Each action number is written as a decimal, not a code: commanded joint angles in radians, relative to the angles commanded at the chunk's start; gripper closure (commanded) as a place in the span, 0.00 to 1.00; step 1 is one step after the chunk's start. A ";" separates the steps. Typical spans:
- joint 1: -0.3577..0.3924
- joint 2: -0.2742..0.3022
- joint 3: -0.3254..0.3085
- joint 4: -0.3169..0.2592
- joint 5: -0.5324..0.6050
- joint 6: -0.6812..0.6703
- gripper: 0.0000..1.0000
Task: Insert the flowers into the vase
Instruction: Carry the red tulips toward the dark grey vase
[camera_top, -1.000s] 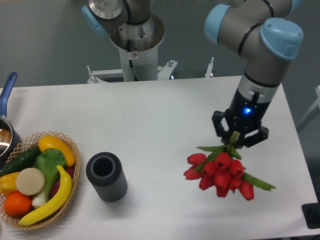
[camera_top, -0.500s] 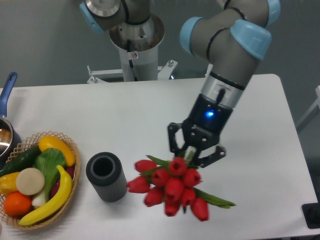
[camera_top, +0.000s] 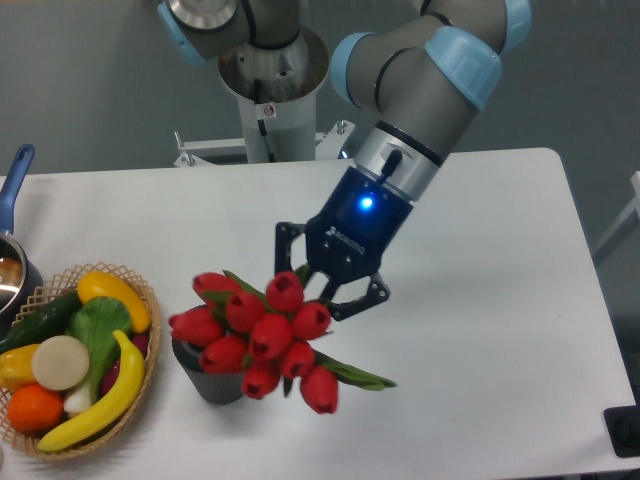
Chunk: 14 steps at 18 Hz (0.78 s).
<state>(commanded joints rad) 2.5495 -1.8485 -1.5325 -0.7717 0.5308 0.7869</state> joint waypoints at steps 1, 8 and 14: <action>-0.003 -0.002 0.005 0.017 -0.003 -0.003 0.98; -0.073 -0.027 -0.014 0.106 -0.077 -0.026 0.97; -0.114 -0.034 -0.021 0.114 -0.133 -0.028 0.96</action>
<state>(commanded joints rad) 2.4360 -1.8822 -1.5539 -0.6581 0.3974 0.7593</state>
